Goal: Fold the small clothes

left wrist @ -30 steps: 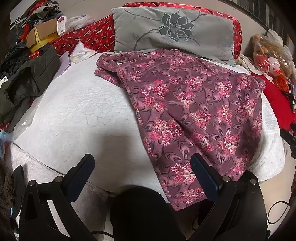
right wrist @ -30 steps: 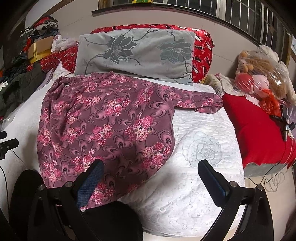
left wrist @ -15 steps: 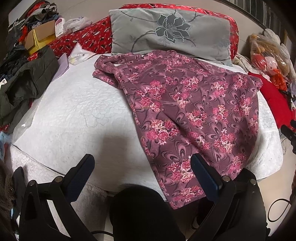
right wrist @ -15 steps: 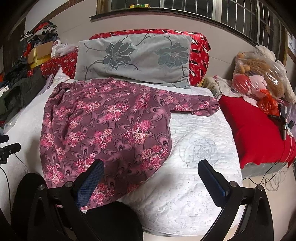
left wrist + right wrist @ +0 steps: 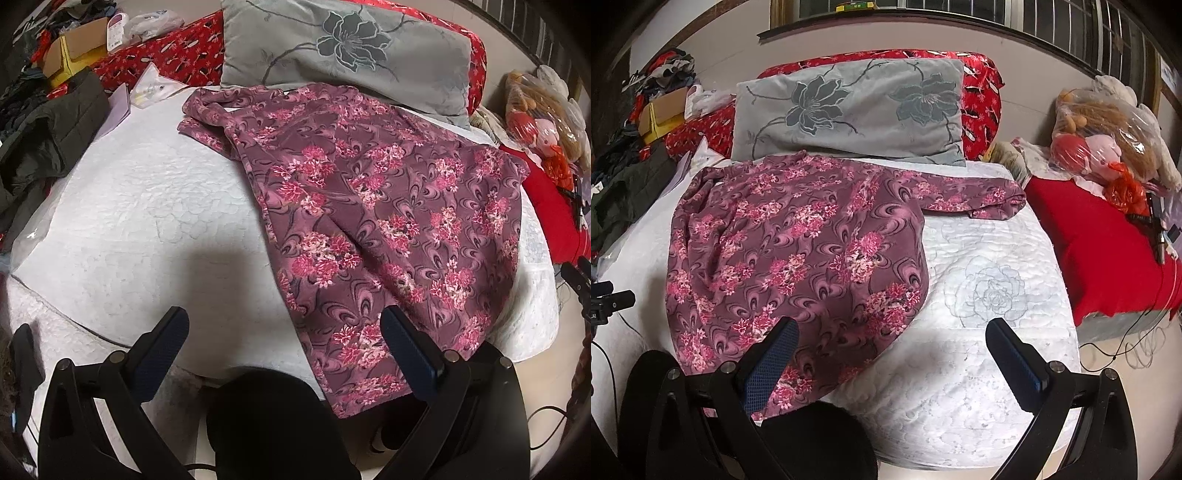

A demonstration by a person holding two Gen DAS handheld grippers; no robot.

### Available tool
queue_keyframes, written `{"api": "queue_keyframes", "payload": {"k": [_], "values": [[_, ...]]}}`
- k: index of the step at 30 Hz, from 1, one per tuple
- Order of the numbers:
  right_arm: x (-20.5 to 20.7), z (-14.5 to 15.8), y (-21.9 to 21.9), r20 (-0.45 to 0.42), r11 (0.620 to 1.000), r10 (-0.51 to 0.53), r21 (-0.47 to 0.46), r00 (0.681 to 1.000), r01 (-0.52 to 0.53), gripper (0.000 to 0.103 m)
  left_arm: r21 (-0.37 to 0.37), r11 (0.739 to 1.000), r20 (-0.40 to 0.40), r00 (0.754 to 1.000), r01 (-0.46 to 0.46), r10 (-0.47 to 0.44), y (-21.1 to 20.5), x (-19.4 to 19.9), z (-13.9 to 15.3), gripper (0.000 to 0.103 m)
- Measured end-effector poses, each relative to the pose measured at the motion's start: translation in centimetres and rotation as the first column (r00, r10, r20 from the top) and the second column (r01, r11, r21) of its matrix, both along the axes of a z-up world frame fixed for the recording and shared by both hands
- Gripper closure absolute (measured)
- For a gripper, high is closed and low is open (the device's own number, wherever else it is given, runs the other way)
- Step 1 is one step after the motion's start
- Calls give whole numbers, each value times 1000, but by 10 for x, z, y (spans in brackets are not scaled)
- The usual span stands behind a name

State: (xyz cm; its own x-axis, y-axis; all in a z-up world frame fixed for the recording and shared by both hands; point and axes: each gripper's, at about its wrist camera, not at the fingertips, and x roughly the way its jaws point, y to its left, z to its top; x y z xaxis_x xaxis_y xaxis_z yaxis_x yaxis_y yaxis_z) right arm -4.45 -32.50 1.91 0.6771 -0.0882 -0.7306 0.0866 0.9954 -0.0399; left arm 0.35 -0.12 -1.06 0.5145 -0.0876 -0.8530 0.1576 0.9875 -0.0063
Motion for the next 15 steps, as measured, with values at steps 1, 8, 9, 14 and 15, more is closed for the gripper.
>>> {"api": "queue_keyframes", "payload": {"k": [1, 8, 9, 14, 15], "values": [[1, -1, 0, -1, 1000, 0, 0, 1000, 0, 2, 1, 1000, -2, 1000, 1, -1, -1, 1, 0, 0], [12, -8, -5, -18, 1000, -8, 7, 1000, 8, 2, 13, 1000, -19, 1000, 11, -11, -7, 10, -6, 0], [14, -9, -7, -21, 1000, -9, 9, 1000, 10, 2, 15, 1000, -24, 1000, 12, -11, -7, 12, -7, 0], [34, -20, -24, -33, 999, -27, 20, 999, 27, 2, 50, 999, -27, 1000, -9, 10, -4, 28, -13, 0], [41, -23, -30, -35, 999, -35, 20, 999, 36, 2, 47, 999, -34, 999, -22, 24, 0, 33, -15, 0]]}}
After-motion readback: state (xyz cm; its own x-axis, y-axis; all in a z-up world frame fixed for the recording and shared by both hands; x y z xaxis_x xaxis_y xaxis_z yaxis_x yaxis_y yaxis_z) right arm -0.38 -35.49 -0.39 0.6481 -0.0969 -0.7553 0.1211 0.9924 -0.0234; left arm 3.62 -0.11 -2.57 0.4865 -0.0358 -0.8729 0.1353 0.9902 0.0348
